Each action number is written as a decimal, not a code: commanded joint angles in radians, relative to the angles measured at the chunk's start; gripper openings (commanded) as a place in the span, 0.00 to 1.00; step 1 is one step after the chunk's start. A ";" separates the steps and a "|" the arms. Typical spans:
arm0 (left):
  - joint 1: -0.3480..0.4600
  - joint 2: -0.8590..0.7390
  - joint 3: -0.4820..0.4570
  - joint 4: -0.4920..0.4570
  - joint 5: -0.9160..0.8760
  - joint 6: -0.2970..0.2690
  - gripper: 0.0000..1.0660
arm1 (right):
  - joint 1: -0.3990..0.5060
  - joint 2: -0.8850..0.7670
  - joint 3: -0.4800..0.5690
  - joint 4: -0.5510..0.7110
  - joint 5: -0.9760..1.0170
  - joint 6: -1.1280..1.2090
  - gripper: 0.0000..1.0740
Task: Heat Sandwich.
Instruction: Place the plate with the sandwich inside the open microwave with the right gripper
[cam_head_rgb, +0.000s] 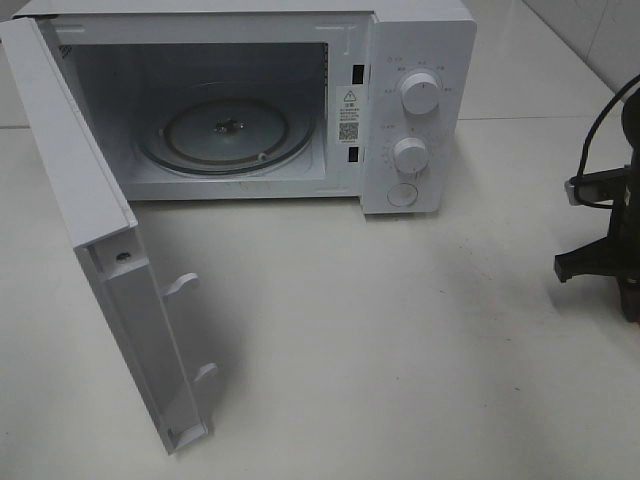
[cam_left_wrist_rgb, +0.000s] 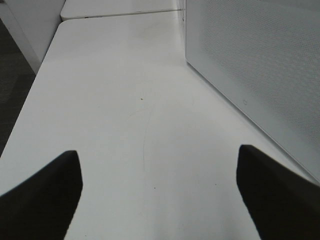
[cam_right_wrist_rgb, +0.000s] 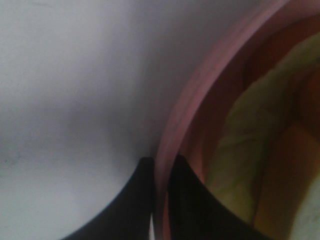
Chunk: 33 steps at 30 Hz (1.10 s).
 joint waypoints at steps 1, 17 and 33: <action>0.000 -0.022 0.002 0.000 -0.010 -0.001 0.73 | -0.006 -0.010 0.015 -0.012 0.026 0.001 0.00; 0.000 -0.022 0.002 0.000 -0.010 -0.001 0.73 | 0.075 -0.126 0.015 -0.146 0.148 0.054 0.00; 0.000 -0.022 0.002 0.000 -0.010 -0.001 0.73 | 0.165 -0.335 0.123 -0.221 0.183 0.085 0.00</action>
